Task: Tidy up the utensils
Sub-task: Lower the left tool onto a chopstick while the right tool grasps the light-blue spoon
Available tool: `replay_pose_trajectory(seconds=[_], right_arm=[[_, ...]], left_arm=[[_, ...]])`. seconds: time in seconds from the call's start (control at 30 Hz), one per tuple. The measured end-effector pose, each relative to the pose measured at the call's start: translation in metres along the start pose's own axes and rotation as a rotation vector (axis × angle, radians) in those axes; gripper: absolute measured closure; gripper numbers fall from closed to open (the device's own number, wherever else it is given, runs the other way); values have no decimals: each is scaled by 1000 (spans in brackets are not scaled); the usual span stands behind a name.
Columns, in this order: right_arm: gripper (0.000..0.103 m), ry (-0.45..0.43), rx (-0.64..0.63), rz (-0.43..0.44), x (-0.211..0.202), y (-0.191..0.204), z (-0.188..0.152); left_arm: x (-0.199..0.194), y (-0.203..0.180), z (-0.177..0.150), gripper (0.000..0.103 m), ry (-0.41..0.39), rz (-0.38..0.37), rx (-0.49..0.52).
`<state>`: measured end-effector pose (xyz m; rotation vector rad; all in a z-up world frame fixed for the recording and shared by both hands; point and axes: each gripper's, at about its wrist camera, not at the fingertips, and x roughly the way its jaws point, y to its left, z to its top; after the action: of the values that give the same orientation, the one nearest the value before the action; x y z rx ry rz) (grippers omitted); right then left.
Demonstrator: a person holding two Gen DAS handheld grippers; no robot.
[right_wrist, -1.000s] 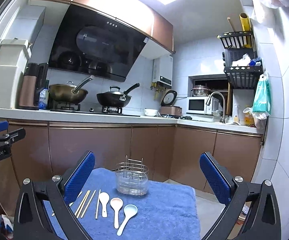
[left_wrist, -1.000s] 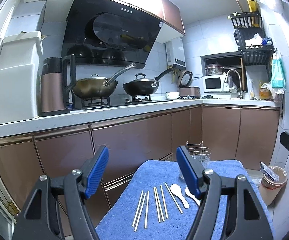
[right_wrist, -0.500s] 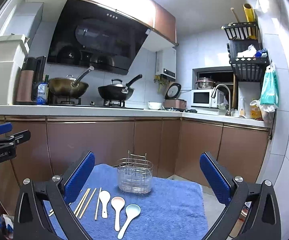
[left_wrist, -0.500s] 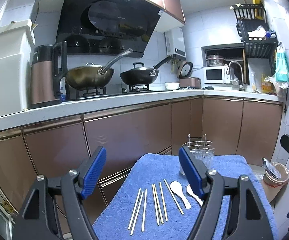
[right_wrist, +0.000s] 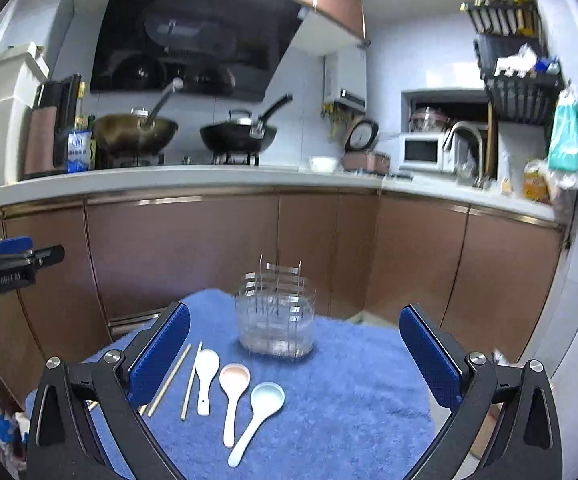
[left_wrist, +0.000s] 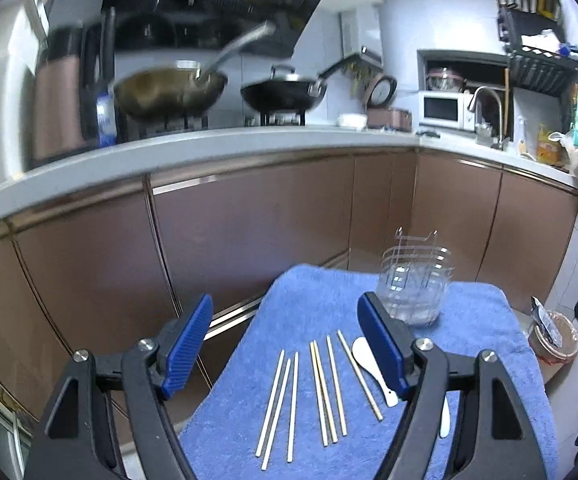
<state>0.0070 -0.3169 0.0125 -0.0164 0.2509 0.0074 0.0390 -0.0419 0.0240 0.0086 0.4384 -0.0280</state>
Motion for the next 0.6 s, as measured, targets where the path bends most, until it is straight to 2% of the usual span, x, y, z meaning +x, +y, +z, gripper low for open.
replay_pose_trajectory(seconds=[0.23,0.5,0.6], right_arm=[[2,170,69,60,55,-25,-31],[29,357,124,166,120,-42,-62],[41,422,139,215,142,-46,-73]], left_arm=[[55,31,-6,30,195,-84,-69],[127,30,-28,36,424,-210,-84],[154,24,-37,49,502,-244,-73]])
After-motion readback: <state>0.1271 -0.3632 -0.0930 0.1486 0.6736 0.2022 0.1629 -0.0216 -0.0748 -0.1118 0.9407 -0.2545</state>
